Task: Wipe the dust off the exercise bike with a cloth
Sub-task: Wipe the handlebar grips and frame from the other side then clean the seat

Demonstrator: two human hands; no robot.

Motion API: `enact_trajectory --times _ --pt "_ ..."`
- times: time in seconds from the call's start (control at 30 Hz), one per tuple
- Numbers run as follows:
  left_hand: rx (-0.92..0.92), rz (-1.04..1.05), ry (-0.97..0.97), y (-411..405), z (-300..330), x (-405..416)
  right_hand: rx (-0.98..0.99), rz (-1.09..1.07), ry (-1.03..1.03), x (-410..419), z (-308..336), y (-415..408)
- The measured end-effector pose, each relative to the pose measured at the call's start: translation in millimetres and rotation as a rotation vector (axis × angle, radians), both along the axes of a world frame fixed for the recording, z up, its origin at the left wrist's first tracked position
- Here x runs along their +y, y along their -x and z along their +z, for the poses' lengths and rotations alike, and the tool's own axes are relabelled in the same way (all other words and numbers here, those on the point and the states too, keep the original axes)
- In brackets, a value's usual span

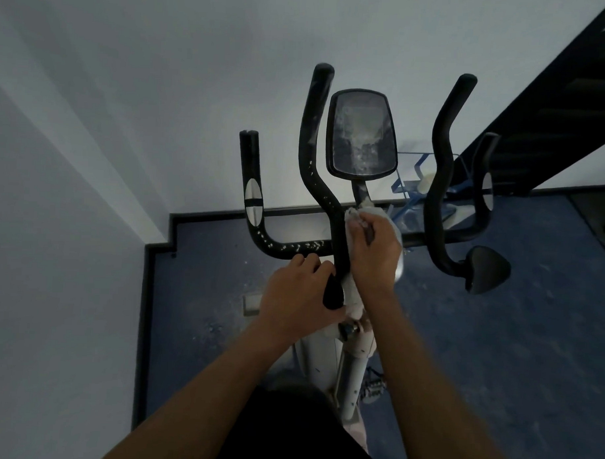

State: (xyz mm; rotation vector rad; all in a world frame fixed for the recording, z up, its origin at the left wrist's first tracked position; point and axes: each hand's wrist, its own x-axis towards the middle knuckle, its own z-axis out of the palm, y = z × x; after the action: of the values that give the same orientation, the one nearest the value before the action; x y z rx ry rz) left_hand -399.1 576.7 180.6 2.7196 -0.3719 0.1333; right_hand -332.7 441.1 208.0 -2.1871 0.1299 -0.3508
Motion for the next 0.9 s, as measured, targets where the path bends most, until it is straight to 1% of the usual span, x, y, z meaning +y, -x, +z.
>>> enact_trajectory --times 0.1,0.23,0.37,0.47,0.63,0.73,0.8,0.9 --pt "0.009 0.010 0.009 1 3 -1 0.032 0.034 0.024 4 -3 6" --pt "0.014 0.000 0.029 0 0 0 0.068 0.010 0.040 -7 -17 30" --pt "-0.013 0.004 0.036 0 -5 1 -0.016 0.026 0.129 0 0 0" --pt "-0.030 0.006 0.051 1 -5 1 0.011 0.060 0.110 10 2 -13" --pt "-0.032 -0.003 0.079 -2 -6 2 0.142 -0.082 0.051 -3 -23 1" --pt "-0.034 -0.006 0.079 -2 -7 2 0.112 -0.082 0.037 -1 -13 0" --pt "-0.035 -0.007 0.076 -2 -7 2 0.045 -0.036 0.031 4 -4 -6" --pt "-0.032 -0.008 0.071 -2 -6 2 0.004 0.024 0.092 6 -3 -8"
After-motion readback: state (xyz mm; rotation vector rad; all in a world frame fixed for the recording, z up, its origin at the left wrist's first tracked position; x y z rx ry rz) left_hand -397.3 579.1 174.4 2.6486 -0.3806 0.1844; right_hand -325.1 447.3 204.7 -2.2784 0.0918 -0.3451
